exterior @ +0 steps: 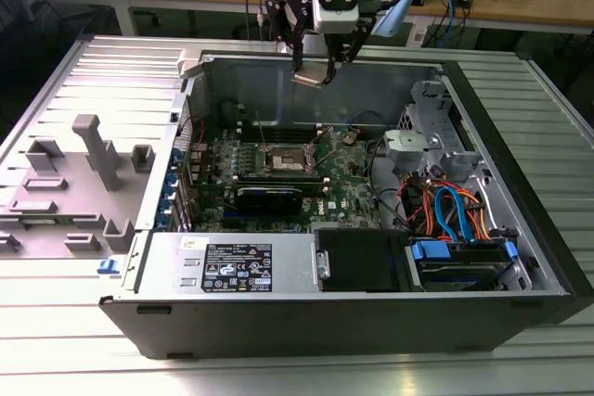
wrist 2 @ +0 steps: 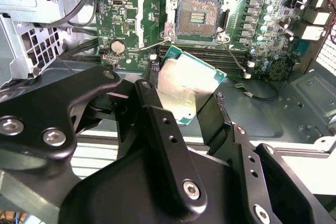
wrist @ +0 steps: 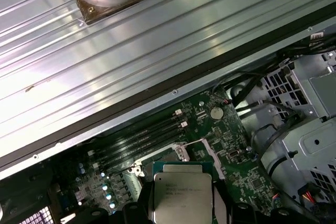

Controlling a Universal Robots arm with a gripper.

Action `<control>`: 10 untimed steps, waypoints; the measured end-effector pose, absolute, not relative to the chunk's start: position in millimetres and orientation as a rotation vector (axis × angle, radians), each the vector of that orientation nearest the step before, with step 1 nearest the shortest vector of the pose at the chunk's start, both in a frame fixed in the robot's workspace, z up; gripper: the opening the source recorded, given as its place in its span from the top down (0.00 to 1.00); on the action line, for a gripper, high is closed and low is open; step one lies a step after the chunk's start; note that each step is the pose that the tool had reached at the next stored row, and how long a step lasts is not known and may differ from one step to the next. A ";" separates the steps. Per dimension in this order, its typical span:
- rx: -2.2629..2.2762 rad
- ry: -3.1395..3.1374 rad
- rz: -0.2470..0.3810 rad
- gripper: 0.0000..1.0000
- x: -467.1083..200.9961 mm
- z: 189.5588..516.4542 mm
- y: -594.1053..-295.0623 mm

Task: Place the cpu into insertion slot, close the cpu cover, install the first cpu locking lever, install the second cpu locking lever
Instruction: 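Place the cpu into insertion slot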

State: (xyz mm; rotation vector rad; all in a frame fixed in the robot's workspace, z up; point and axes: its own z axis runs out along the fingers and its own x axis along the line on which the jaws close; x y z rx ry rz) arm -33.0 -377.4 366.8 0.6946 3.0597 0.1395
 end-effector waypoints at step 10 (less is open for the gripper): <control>0.702 3.058 0.140 0.45 -32.9 366.7 -377.4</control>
